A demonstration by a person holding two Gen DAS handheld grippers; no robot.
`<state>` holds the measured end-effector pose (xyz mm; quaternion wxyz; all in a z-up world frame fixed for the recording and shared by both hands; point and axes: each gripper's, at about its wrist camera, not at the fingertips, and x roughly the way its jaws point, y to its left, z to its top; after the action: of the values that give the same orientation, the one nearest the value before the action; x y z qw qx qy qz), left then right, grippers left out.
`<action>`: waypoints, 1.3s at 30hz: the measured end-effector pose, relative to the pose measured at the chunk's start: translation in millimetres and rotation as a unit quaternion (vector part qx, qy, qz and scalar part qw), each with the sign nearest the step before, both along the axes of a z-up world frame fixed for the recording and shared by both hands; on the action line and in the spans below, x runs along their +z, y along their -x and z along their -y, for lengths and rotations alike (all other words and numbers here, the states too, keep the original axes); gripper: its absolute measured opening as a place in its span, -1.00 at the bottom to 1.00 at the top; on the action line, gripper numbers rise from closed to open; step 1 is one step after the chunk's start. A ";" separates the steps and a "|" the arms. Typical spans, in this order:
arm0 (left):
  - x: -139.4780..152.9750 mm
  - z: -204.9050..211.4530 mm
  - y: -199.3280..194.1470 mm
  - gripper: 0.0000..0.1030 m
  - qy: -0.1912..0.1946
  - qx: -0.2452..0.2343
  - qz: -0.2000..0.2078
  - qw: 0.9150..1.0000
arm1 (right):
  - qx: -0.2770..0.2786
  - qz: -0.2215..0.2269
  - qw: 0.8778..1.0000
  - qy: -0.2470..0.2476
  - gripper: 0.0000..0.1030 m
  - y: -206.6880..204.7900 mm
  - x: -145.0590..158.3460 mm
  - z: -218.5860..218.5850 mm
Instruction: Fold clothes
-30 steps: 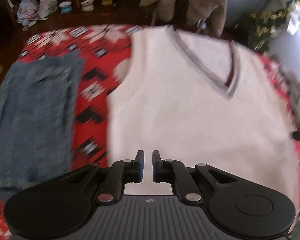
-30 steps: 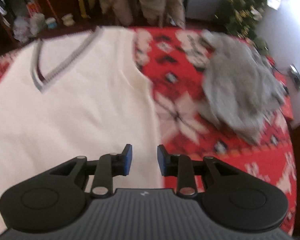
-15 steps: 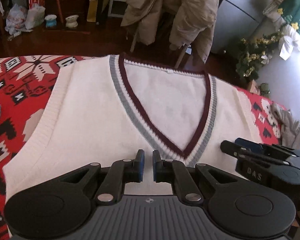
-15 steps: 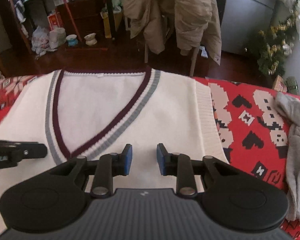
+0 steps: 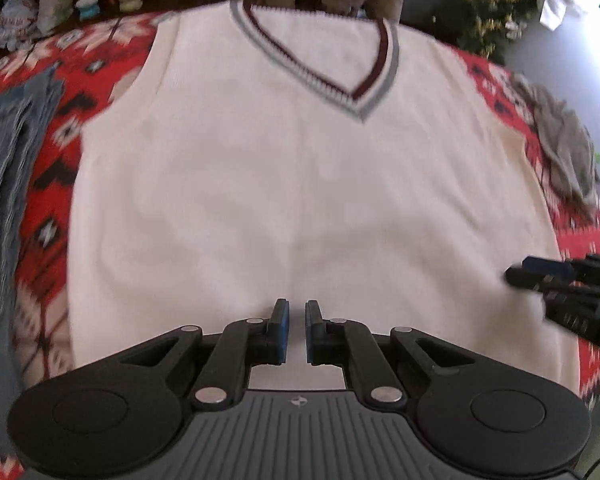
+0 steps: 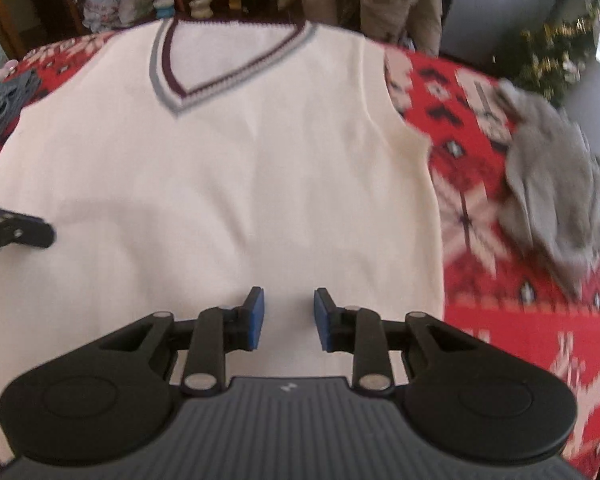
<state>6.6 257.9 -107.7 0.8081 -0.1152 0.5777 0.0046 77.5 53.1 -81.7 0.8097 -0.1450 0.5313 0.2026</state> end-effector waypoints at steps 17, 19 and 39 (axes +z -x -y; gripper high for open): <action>-11.1 20.1 -62.0 -0.94 0.087 -0.026 0.047 0.995 | 0.058 0.019 0.995 -0.079 -0.91 -29.0 -2.6 -65.7; -11.6 19.1 -49.0 -0.95 0.097 -0.027 0.030 0.994 | 0.068 0.013 0.995 -0.079 -0.91 -15.2 -5.3 -58.2; -10.4 25.9 -53.7 -0.91 0.085 0.006 0.048 0.995 | -0.004 0.038 0.999 -0.036 -0.83 -42.9 -7.8 -16.6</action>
<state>60.4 232.0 -118.2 0.8219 -0.1871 0.5361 -0.0449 120.4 69.7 -89.5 0.8347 -0.1215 0.4933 0.2126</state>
